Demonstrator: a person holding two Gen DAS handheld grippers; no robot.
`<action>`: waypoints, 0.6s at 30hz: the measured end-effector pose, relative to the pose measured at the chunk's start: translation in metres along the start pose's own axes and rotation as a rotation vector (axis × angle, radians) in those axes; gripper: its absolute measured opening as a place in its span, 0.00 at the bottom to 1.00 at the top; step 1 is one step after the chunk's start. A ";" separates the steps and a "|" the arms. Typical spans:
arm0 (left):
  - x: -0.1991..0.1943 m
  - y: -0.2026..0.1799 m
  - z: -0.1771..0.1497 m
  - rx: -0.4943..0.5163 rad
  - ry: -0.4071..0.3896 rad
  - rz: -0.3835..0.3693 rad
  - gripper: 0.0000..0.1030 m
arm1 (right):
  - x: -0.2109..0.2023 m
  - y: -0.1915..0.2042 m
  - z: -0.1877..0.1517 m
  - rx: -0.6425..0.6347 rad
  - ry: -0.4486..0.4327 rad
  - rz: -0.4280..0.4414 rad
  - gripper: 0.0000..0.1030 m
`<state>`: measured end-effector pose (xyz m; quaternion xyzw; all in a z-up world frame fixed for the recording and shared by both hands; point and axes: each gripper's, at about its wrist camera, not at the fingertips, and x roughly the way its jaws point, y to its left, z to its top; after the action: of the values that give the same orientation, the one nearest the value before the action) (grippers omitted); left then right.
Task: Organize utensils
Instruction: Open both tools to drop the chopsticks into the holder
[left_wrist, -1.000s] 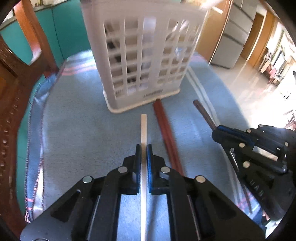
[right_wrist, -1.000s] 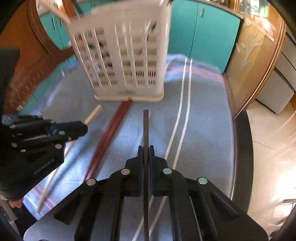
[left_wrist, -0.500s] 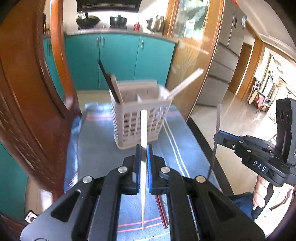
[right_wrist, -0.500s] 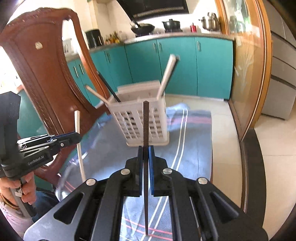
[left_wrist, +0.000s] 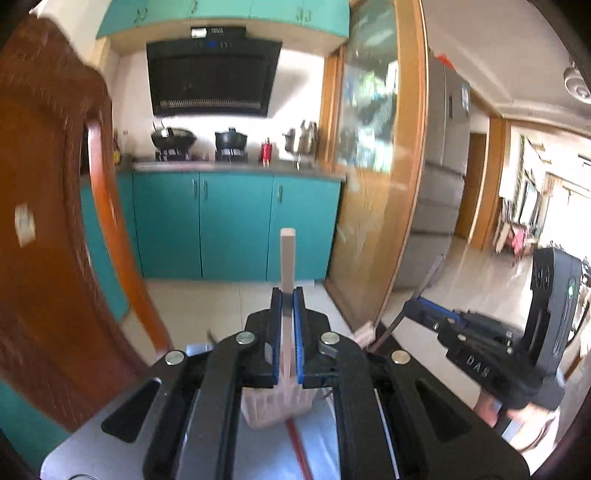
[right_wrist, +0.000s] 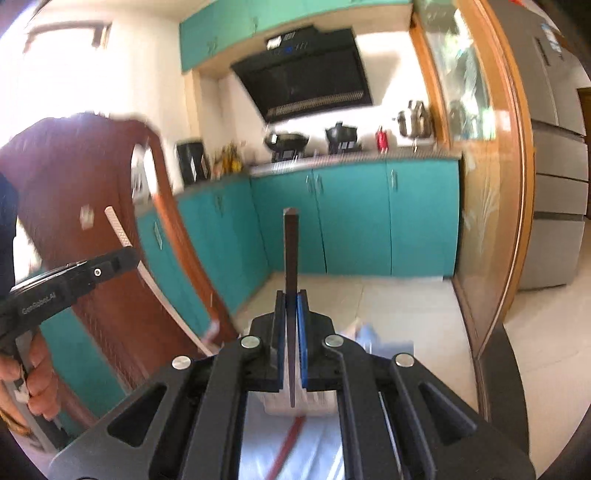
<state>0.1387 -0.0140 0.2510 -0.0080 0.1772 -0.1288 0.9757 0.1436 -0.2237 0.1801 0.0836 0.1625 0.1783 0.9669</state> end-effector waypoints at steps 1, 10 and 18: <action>0.003 -0.001 0.011 0.002 -0.020 0.020 0.07 | -0.001 0.001 0.006 0.013 -0.024 0.002 0.06; 0.065 0.005 -0.021 0.017 -0.003 0.161 0.07 | 0.046 -0.009 -0.010 0.035 -0.102 -0.054 0.06; 0.095 0.015 -0.061 0.001 0.084 0.213 0.07 | 0.063 -0.022 -0.058 0.040 -0.009 -0.068 0.10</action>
<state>0.2073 -0.0220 0.1602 0.0166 0.2176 -0.0248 0.9756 0.1865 -0.2149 0.1030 0.0979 0.1642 0.1417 0.9713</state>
